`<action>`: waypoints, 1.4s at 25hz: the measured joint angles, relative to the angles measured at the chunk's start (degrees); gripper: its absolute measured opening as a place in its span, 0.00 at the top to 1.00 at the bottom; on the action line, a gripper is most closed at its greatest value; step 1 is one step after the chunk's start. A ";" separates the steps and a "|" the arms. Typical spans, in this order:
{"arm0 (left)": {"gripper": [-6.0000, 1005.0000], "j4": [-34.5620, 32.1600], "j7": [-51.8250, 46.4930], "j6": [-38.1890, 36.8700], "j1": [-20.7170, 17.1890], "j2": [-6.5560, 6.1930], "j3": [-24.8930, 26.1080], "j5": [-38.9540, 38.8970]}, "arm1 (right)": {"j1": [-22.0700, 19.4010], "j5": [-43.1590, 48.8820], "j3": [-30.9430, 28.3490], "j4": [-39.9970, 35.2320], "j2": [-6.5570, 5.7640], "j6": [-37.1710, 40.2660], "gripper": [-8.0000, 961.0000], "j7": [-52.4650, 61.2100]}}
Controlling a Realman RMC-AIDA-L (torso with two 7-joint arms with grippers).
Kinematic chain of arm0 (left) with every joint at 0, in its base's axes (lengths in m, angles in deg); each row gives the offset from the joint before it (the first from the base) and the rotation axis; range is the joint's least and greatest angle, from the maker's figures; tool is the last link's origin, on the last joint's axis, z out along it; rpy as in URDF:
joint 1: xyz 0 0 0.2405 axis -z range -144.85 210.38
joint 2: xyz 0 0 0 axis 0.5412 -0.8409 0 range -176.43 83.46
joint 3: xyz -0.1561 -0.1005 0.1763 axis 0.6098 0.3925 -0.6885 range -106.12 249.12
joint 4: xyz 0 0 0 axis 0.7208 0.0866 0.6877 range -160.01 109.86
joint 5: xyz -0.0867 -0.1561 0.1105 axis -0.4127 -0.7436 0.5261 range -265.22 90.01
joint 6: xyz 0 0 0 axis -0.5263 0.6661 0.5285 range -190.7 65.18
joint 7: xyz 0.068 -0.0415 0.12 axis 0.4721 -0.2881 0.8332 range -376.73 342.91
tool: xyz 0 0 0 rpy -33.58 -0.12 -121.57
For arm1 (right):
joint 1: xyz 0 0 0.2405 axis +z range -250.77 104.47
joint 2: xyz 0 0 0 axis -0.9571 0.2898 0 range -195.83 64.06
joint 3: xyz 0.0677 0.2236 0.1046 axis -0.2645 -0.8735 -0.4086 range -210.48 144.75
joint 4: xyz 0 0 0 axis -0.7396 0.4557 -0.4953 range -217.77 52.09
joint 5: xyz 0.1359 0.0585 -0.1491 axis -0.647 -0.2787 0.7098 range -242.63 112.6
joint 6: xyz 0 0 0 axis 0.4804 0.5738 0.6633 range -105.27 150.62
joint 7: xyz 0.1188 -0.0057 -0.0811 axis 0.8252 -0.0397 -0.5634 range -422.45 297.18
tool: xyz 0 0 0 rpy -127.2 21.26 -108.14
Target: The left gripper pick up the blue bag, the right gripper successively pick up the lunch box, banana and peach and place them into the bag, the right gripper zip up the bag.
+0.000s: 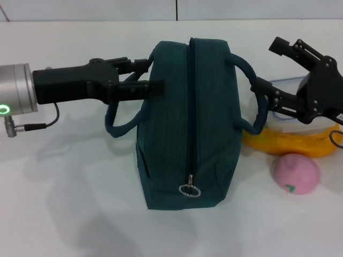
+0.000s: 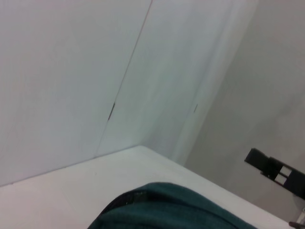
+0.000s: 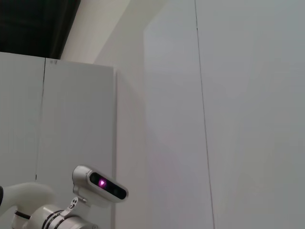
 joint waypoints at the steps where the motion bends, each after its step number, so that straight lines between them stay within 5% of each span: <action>1: 0.19 -0.02 -0.08 0.01 0.00 0.00 -0.03 0.11 | 0.05 -0.09 0.00 0.06 0.00 -0.05 0.09 0.00; 21: 0.21 0.37 2.87 6.16 0.62 0.86 -0.19 3.39 | 0.24 0.11 -1.42 0.12 1.15 -2.27 0.09 -1.38; 26: 0.44 1.36 3.82 6.81 0.66 1.10 0.04 3.25 | -0.37 -0.21 -1.44 0.46 1.78 -2.28 0.09 -1.45; 35: 0.68 3.44 7.47 9.32 1.47 1.44 -0.13 1.43 | -4.54 -2.46 -4.05 2.63 4.15 -4.09 0.09 -1.38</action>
